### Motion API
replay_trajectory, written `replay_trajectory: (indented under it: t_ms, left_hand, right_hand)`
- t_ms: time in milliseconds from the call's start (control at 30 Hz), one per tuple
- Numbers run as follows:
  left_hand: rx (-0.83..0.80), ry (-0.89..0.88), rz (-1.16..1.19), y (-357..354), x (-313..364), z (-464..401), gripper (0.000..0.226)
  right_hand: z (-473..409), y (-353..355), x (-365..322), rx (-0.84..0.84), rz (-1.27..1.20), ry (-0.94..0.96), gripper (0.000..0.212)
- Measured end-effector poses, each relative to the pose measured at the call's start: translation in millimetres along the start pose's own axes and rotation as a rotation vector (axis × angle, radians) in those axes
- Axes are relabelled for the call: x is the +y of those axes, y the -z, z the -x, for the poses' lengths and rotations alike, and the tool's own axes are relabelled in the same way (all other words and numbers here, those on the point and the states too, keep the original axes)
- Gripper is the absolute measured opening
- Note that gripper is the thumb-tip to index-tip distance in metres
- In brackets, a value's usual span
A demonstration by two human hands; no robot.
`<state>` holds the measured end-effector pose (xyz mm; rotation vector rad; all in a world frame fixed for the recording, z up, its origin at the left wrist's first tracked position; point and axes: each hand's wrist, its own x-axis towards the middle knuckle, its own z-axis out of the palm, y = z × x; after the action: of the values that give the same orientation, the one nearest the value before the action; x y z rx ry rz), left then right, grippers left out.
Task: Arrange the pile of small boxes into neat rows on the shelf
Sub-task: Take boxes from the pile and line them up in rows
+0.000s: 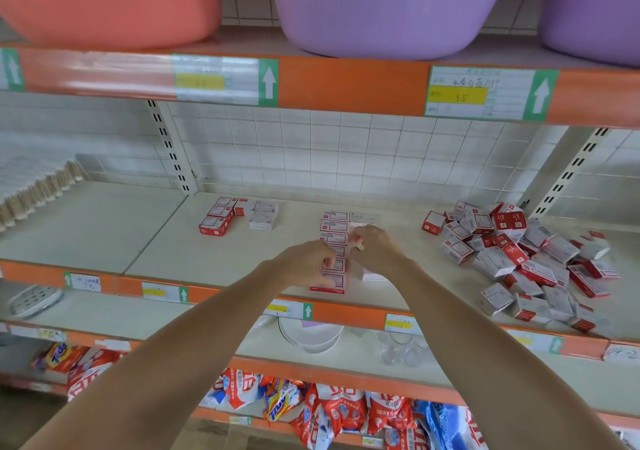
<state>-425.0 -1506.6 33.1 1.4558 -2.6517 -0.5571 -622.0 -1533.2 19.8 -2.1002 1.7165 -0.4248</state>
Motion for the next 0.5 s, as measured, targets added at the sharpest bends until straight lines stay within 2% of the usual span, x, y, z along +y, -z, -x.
replay_trajectory:
  t_ms: [100, 233, 300, 367, 500]
  left_hand:
    - [0.038, 0.005, 0.014, 5, 5, -9, 0.019]
    - [0.089, -0.034, 0.013, 11, 13, -22, 0.015]
    - [0.082, -0.058, 0.045, 13, 18, -29, 0.021]
    - [0.058, -0.068, 0.058, 13, 20, -35, 0.031]
    - [0.008, -0.070, -0.004, 7, 27, -45, 0.038]
  right_hand:
    - [4, 10, 6, -0.063, -0.008, 0.004, 0.024]
    - [18, 30, 17, -0.227, 0.050, -0.012, 0.055]
    - [26, 33, 25, -0.266, 0.074, -0.031, 0.062]
    - [31, 32, 34, -0.258, 0.097, -0.047, 0.061]
    - [35, 29, 46, -0.218, 0.143, -0.023, 0.051]
